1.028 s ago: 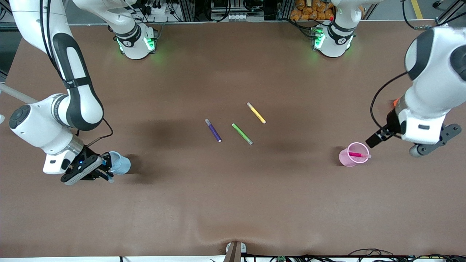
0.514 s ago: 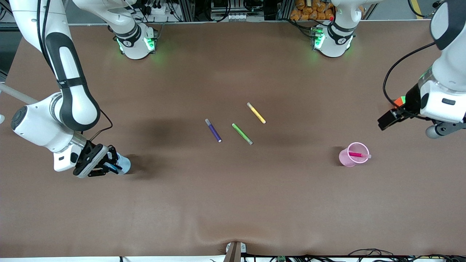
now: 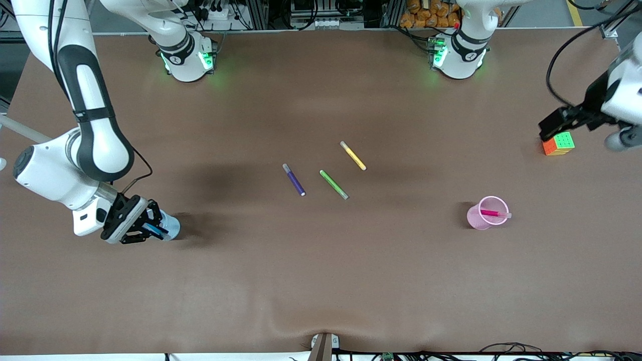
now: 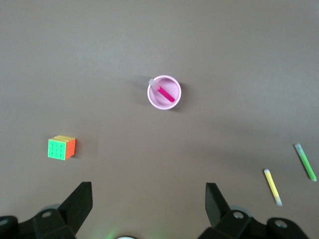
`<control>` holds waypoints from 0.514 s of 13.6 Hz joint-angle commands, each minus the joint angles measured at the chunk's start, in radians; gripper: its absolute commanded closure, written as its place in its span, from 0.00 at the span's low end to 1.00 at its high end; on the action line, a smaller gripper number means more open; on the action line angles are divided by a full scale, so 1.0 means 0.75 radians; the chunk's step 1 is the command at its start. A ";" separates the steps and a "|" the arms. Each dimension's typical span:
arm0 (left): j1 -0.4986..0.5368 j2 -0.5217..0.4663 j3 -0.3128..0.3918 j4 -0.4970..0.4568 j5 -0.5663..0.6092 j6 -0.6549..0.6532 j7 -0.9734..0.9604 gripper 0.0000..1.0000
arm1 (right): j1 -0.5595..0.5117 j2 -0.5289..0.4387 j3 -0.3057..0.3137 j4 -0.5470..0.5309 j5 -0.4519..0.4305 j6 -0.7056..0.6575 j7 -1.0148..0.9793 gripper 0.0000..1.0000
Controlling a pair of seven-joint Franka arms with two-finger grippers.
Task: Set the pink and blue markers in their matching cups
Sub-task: 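Lower the blue marker into the blue cup and open the right gripper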
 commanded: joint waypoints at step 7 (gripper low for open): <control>-0.100 -0.145 0.205 -0.167 -0.107 -0.016 0.189 0.00 | -0.094 -0.022 0.013 -0.020 0.239 -0.157 -0.339 1.00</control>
